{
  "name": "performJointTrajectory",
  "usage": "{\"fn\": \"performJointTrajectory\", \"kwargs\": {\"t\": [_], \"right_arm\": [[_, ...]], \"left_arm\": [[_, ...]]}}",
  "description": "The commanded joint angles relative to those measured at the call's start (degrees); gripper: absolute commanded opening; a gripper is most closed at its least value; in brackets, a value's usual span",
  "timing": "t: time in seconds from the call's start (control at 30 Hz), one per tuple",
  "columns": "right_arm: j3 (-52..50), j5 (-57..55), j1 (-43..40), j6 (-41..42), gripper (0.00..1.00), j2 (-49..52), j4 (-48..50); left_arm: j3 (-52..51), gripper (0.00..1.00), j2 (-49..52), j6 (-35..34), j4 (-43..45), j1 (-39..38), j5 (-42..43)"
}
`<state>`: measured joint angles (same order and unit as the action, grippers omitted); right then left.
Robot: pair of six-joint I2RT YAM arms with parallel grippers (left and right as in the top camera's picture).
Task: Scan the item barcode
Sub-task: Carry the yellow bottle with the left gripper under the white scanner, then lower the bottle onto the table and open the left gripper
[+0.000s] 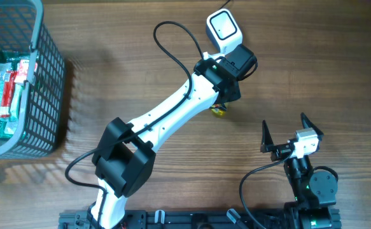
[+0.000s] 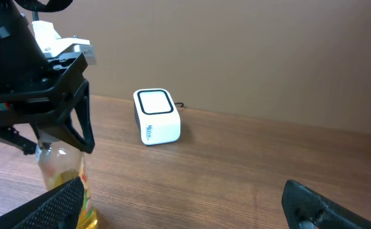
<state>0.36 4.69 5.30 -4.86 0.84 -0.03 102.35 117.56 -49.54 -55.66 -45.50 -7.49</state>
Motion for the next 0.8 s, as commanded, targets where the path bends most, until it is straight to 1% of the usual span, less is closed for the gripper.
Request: {"fn": "performJointTrajectory", "kwargs": {"t": [0.0, 0.07, 0.13, 0.17, 0.23, 0.37, 0.4, 0.53, 0.67, 0.73, 0.77], "right_arm": [[-0.07, 0.07, -0.35, -0.76, 1.00, -0.42, 0.17], [-0.07, 0.09, -0.35, -0.79, 1.00, -0.42, 0.17], [-0.07, 0.09, -0.35, -0.76, 1.00, -0.42, 0.17], [-0.07, 0.09, -0.35, -0.79, 1.00, -0.42, 0.17], [-0.07, 0.09, -0.35, -0.79, 1.00, -0.42, 0.17], [-0.07, 0.07, -0.35, -0.79, 1.00, -0.42, 0.17], [-0.07, 0.07, -0.35, -0.79, 1.00, -0.42, 0.17], [-0.07, 0.09, -0.35, -0.79, 1.00, -0.42, 0.17], [-0.07, 0.09, -0.35, -0.79, 1.00, -0.42, 0.17], [-0.07, 0.09, -0.35, -0.76, 1.00, -0.42, 0.17], [-0.07, 0.07, -0.35, -0.79, 1.00, -0.42, 0.17]], "left_arm": [[-0.31, 0.33, 0.55, -0.42, -0.44, -0.48, 0.02], [-0.31, 0.28, 0.55, -0.17, -0.44, -0.72, 0.59], [-0.31, 0.25, 0.55, 0.61, -0.24, -1.29, 0.57], [-0.31, 0.25, 0.55, 2.21, 0.07, -1.51, 0.57], [-0.31, 0.25, 0.55, 6.97, 1.11, -2.16, 0.59], [-0.31, 0.28, 0.55, 12.07, 1.53, -3.45, 0.57], [-0.31, 0.30, 0.55, 12.68, 1.53, -3.65, 0.57], [-0.31, 0.31, 0.55, 13.35, 1.46, -3.76, 0.57], [-0.31, 0.37, 0.55, 13.38, 1.07, -3.74, 0.57], [-0.31, 0.49, 0.55, 13.51, 1.01, -3.74, 0.57], [-0.31, 0.58, 0.55, 14.88, 1.03, -3.74, 0.87]]}}
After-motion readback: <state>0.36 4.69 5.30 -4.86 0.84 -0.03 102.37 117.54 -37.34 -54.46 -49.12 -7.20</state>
